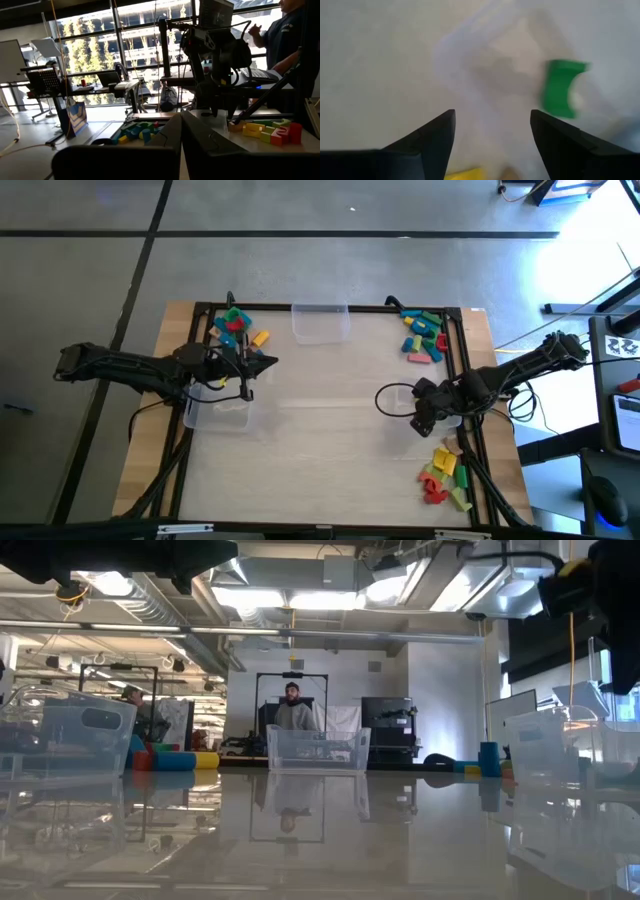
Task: Sort blocks by size
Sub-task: Put the yellow arch block into the bottom right transparent bin, then put the orange arch block into the bottom right transparent bin
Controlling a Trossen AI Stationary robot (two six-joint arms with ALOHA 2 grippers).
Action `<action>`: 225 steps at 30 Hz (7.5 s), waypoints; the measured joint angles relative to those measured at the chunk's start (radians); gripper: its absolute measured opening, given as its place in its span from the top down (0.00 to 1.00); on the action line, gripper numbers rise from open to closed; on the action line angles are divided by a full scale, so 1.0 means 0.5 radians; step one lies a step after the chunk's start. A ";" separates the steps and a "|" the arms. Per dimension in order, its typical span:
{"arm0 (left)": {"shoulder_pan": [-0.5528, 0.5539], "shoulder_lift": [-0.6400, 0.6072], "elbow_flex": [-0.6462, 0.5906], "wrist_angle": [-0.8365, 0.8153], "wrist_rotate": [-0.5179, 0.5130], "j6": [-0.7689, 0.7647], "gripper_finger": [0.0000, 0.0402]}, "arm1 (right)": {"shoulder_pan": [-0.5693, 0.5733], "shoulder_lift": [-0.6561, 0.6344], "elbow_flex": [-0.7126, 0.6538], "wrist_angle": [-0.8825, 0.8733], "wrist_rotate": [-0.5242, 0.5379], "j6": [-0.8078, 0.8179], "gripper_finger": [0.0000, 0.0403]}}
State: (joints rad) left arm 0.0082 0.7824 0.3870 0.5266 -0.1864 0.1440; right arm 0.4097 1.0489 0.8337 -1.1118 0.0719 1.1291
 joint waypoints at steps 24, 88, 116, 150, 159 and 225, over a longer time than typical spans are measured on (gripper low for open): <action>-0.001 -0.001 0.000 -0.043 0.000 -0.065 0.99 | 0.906 0.457 0.002 0.305 -0.342 0.740 0.37; 0.000 0.000 0.000 0.013 0.000 0.028 0.99 | 0.840 0.594 0.493 -0.731 0.654 0.498 0.91; 0.000 0.000 0.000 0.016 0.000 0.019 0.99 | 0.129 0.594 -0.117 -0.228 0.529 0.189 0.88; -0.001 0.000 0.000 0.017 0.000 -0.012 0.99 | 0.902 0.751 0.341 0.133 0.020 0.574 0.50; 0.000 0.000 0.000 0.017 0.000 -0.012 0.99 | 1.033 0.962 0.341 0.358 -0.268 0.679 0.50; 0.000 0.000 -0.001 0.020 0.000 0.004 0.99 | 0.850 0.943 0.327 0.118 -0.231 0.552 0.85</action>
State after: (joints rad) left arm 0.0082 0.7822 0.3866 0.5365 -0.1864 0.1461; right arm 0.8345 1.5206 0.9970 -1.0530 -0.0435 1.4052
